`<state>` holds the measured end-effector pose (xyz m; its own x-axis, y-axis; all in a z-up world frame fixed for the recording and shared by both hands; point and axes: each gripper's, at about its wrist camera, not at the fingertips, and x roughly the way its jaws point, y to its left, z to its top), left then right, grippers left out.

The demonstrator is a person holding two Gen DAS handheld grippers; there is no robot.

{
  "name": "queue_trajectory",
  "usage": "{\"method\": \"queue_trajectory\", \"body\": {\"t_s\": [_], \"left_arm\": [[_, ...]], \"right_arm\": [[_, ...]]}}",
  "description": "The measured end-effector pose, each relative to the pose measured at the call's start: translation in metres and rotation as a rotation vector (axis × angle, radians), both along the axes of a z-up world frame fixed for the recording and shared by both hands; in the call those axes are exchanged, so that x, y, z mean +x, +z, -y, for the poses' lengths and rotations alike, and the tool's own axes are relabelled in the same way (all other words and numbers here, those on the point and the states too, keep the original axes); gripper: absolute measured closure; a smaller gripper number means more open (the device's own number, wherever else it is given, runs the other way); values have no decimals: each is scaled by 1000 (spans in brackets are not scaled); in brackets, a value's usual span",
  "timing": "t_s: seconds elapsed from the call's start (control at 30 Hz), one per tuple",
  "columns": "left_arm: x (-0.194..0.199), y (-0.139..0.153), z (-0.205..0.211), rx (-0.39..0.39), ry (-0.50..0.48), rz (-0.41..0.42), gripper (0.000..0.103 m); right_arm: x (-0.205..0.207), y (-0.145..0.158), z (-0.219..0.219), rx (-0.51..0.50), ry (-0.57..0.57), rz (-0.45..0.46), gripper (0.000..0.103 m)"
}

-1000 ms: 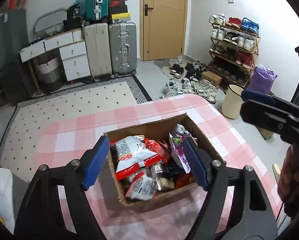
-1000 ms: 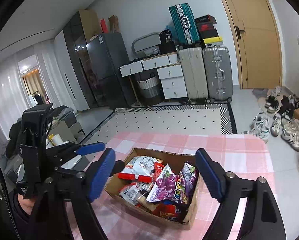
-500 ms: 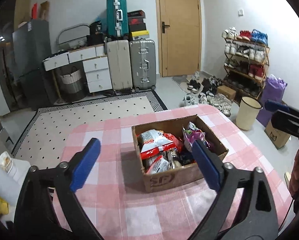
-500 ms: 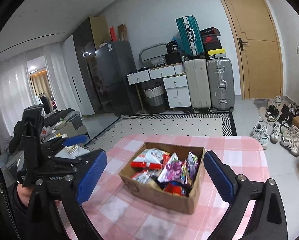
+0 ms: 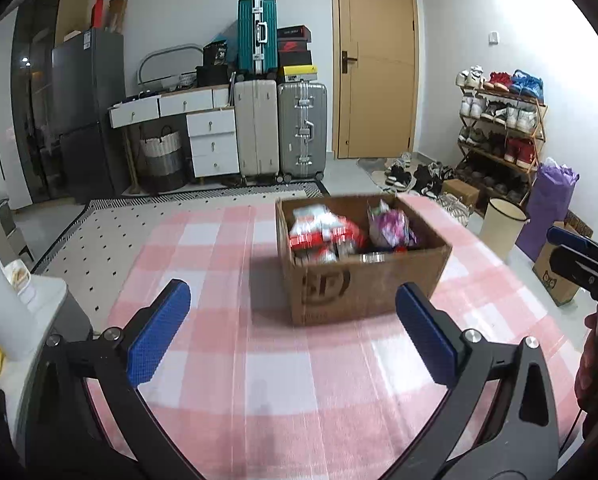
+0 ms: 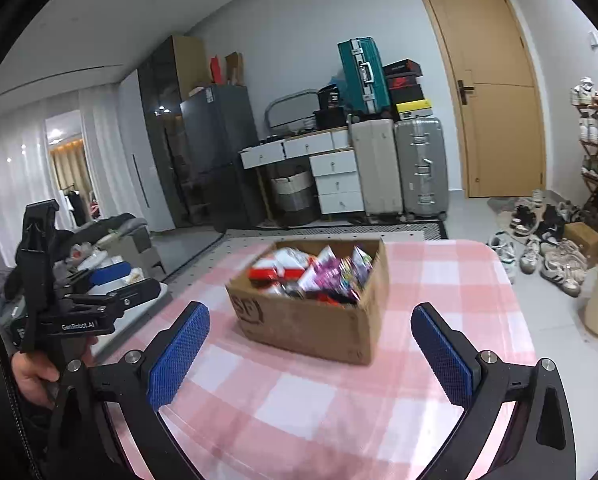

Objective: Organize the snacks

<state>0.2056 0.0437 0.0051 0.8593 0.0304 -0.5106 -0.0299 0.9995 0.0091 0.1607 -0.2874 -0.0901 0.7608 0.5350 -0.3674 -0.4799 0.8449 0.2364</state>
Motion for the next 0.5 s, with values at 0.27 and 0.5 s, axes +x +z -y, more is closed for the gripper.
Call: {"method": "queue_trajectory", "body": {"t_s": [0.27, 0.5], "left_arm": [[-5, -63, -9, -75, 41, -47, 1], [-6, -96, -21, -90, 103, 0, 1]], "right_arm": [[-22, -48, 19, 0, -119, -18, 0], [-21, -71, 30, -7, -185, -13, 0]]}}
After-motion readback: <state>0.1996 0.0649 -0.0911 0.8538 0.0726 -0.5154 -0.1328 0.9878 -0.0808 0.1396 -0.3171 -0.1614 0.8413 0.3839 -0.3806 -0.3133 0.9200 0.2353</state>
